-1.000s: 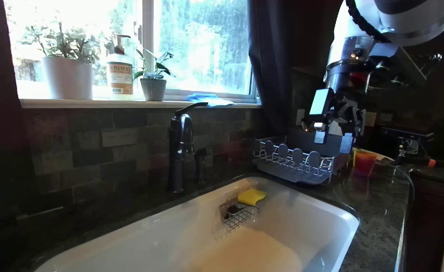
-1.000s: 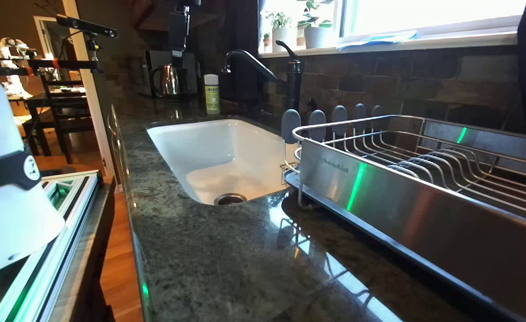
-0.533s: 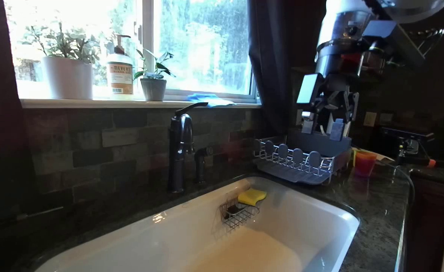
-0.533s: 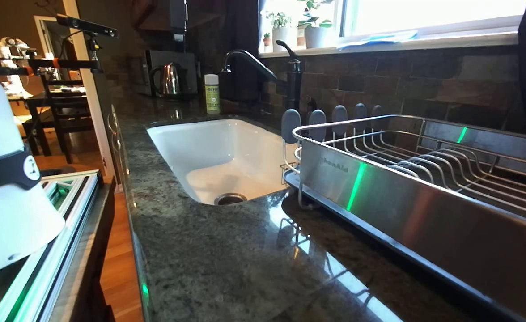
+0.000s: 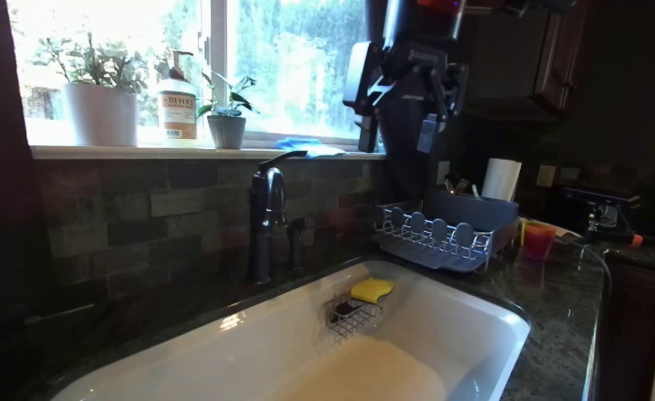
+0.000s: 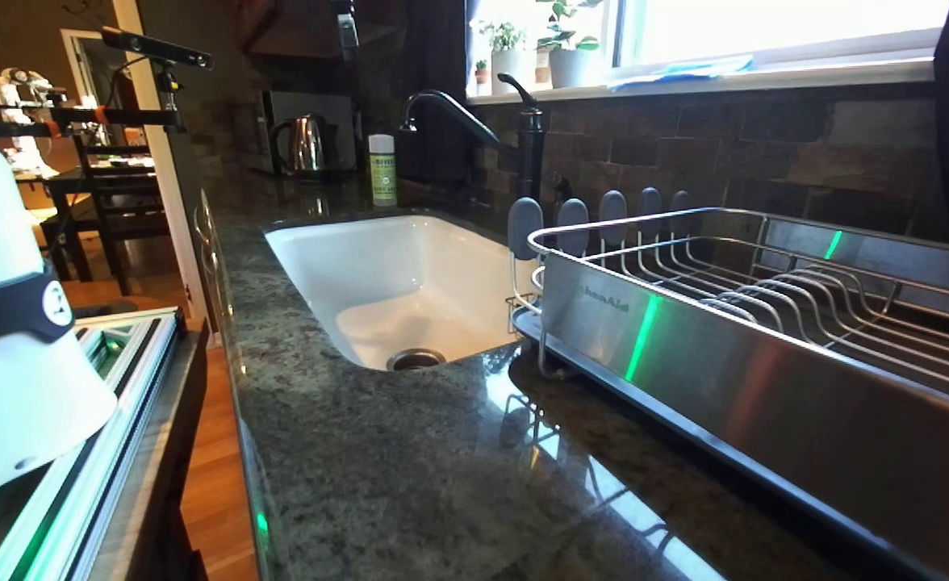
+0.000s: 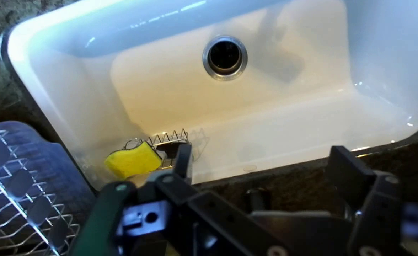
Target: Push the faucet to the right
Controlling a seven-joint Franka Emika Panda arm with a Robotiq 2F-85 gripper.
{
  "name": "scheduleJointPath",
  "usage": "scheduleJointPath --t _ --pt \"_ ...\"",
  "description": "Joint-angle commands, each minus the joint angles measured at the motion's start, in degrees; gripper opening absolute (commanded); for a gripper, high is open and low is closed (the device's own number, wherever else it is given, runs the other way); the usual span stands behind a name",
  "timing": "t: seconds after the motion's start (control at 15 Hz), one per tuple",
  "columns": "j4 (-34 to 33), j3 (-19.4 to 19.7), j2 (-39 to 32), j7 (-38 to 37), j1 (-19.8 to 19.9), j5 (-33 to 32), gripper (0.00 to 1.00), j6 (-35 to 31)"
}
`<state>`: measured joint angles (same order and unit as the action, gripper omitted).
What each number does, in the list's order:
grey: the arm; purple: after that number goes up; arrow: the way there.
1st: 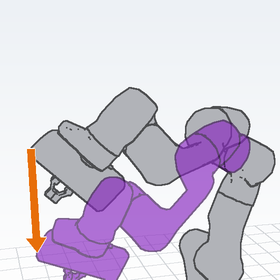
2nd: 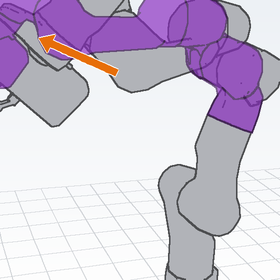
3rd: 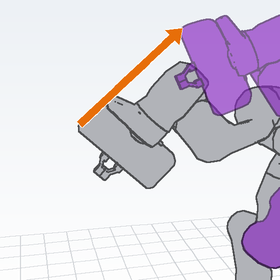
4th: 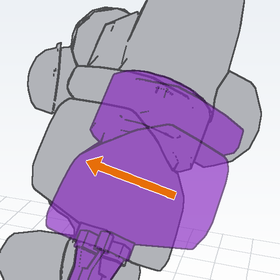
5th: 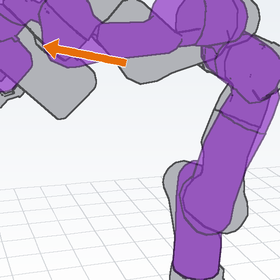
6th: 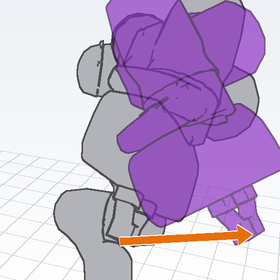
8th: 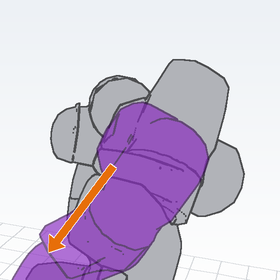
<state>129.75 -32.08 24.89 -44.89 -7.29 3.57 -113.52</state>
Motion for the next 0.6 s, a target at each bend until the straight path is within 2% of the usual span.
scheduleJointPath --t 0.0,0.27,0.53 --pt "-9.28 -0.76 -10.78 -4.01 -0.55 -5.01 0.66 -0.63" --pt "-14.36 0.03 -18.93 -5.64 -3.55 -7.43 0.35 -6.13" --pt "-15.69 2.19 -23.94 -5.85 -7.17 -7.88 0.04 -13.55"
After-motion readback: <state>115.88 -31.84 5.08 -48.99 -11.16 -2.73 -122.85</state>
